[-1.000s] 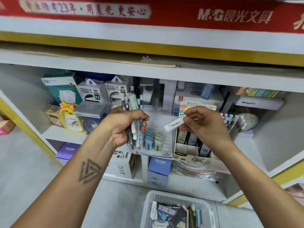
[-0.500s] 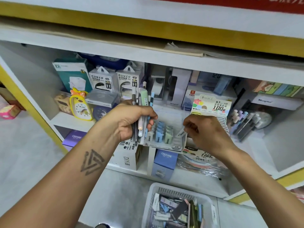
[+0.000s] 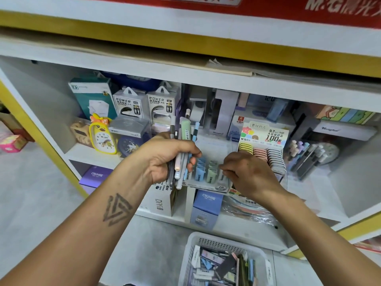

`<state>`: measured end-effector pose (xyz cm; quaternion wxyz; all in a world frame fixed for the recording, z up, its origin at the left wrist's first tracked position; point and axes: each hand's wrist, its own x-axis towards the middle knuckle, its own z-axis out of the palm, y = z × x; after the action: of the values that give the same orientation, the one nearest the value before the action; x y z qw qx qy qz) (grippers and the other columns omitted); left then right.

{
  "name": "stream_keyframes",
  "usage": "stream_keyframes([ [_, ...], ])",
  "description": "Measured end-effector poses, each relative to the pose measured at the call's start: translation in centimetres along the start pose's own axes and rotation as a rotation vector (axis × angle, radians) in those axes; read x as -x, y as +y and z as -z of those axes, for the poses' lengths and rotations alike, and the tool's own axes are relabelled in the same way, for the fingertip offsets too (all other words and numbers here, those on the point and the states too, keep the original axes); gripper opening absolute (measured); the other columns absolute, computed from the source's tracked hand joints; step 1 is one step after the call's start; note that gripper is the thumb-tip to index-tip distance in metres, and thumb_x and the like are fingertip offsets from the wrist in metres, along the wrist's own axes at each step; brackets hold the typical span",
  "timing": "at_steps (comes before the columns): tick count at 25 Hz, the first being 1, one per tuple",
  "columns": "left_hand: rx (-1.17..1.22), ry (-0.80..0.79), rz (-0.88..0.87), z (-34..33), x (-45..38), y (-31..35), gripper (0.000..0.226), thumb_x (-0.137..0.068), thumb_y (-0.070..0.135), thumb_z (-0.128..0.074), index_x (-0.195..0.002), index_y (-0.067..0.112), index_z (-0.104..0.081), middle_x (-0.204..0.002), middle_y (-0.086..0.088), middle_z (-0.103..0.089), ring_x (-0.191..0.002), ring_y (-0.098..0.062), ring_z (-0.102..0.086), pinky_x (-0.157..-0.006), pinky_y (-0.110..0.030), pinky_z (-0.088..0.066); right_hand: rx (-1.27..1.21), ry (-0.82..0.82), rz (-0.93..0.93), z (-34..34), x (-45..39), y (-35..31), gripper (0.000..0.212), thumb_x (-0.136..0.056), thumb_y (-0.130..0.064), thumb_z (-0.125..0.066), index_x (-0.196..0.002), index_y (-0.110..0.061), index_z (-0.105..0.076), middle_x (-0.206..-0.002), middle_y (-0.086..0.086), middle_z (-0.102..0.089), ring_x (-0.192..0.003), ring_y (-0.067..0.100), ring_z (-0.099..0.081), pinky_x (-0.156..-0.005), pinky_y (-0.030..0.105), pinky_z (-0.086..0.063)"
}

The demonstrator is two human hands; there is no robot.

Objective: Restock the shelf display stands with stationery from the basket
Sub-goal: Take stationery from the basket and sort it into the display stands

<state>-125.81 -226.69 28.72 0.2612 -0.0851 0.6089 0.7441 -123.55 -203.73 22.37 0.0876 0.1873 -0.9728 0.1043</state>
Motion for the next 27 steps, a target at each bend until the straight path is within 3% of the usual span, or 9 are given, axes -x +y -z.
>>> stream_keyframes([
  [2,-0.005,-0.054,0.035,-0.3,0.1,-0.3,0.027,-0.078,-0.008,-0.069,-0.104,-0.017,-0.064,-0.065,-0.018,-0.067,-0.051,-0.019,-0.060,-0.048,-0.025,-0.052,-0.076,0.043,-0.069,0.3,-0.3,-0.4,0.018,-0.096,-0.024,-0.062,-0.109,-0.027,-0.074,-0.098,-0.016,-0.061,-0.089,0.007,-0.058,-0.069,0.024,-0.042],
  [7,-0.002,-0.178,0.077,-1.7,0.0,-1.1,0.028,-0.080,-0.007,-0.067,-0.106,-0.015,-0.062,-0.073,-0.022,-0.069,-0.053,-0.021,-0.062,-0.050,-0.026,-0.053,-1.219,0.151,-0.458,3.2,-1.6,-2.1,0.021,-0.088,-0.037,-0.071,-0.102,-0.022,-0.076,-0.084,0.001,-0.076,-0.063,0.011,-0.059,-0.051,0.022,-0.043],
  [12,-0.002,-0.234,0.069,-3.1,-0.1,-1.7,0.025,-0.078,-0.009,-0.067,-0.103,-0.010,-0.064,-0.090,-0.030,-0.070,-0.064,-0.031,-0.069,-0.053,-0.031,-0.057,-1.415,0.175,-0.524,4.1,-1.3,-1.9,0.010,-0.087,-0.009,-0.072,-0.097,-0.006,-0.074,-0.078,0.005,-0.070,-0.064,0.015,-0.059,-0.057,0.026,-0.045],
  [15,0.059,-0.220,0.083,-3.5,-0.8,-1.9,0.034,-0.071,-0.008,-0.070,-0.104,-0.002,-0.068,-0.091,-0.033,-0.069,-0.068,-0.036,-0.071,-0.054,-0.034,-0.057,-1.546,0.385,-0.583,5.9,-0.4,0.6,0.012,-0.092,0.000,-0.062,-0.097,0.000,-0.073,-0.080,0.009,-0.070,-0.064,0.016,-0.060,-0.056,0.023,-0.050],
  [18,0.017,-0.238,0.052,-5.0,-1.2,-2.1,0.019,-0.070,-0.006,-0.073,-0.083,0.008,-0.076,-0.085,-0.028,-0.070,-0.059,-0.029,-0.066,-0.051,-0.030,-0.053,-1.425,0.653,-0.616,8.4,1.3,4.1,0.013,-0.093,-0.003,-0.063,-0.093,-0.008,-0.075,-0.074,0.005,-0.069,-0.061,0.012,-0.058,-0.055,0.023,-0.049],
  [20,-0.017,-0.272,0.045,-6.5,-1.3,-2.4,0.014,-0.065,0.000,-0.078,-0.077,0.006,-0.075,-0.077,-0.022,-0.069,-0.052,-0.025,-0.061,-0.049,-0.028,-0.051,-1.082,0.758,-0.602,9.6,2.9,6.6,0.012,-0.092,-0.004,-0.066,-0.096,-0.013,-0.073,-0.073,0.004,-0.068,-0.060,0.014,-0.057,-0.058,0.028,-0.049],
  [22,-0.036,-0.311,0.038,-8.1,-1.4,-2.8,0.014,-0.064,0.003,-0.080,-0.075,0.004,-0.072,-0.072,-0.019,-0.066,-0.050,-0.023,-0.058,-0.048,-0.028,-0.049,-0.668,0.753,-0.540,10.1,4.6,8.7,0.013,-0.090,-0.008,-0.069,-0.101,-0.015,-0.068,-0.078,0.005,-0.067,-0.065,0.018,-0.060,-0.064,0.032,-0.051],
  [24,-0.034,-0.343,0.033,-9.8,-1.4,-3.2,0.007,-0.069,0.000,-0.076,-0.073,0.005,-0.072,-0.072,-0.018,-0.065,-0.050,-0.023,-0.057,-0.048,-0.028,-0.048,-0.338,0.678,-0.512,10.0,6.3,10.2,0.014,-0.089,-0.017,-0.072,-0.101,-0.021,-0.066,-0.079,-0.002,-0.066,-0.071,0.016,-0.062,-0.068,0.018,-0.051],
  [27,-0.022,-0.372,0.048,-12.1,-1.5,-4.1,0.009,-0.075,-0.005,-0.068,-0.077,0.003,-0.072,-0.071,-0.019,-0.064,-0.048,-0.023,-0.057,-0.047,-0.026,-0.048,-0.157,0.556,-0.493,8.9,8.2,11.2,0.011,-0.091,-0.024,-0.070,-0.098,-0.026,-0.062,-0.077,-0.009,-0.064,-0.068,0.011,-0.058,-0.058,0.004,-0.042],
])
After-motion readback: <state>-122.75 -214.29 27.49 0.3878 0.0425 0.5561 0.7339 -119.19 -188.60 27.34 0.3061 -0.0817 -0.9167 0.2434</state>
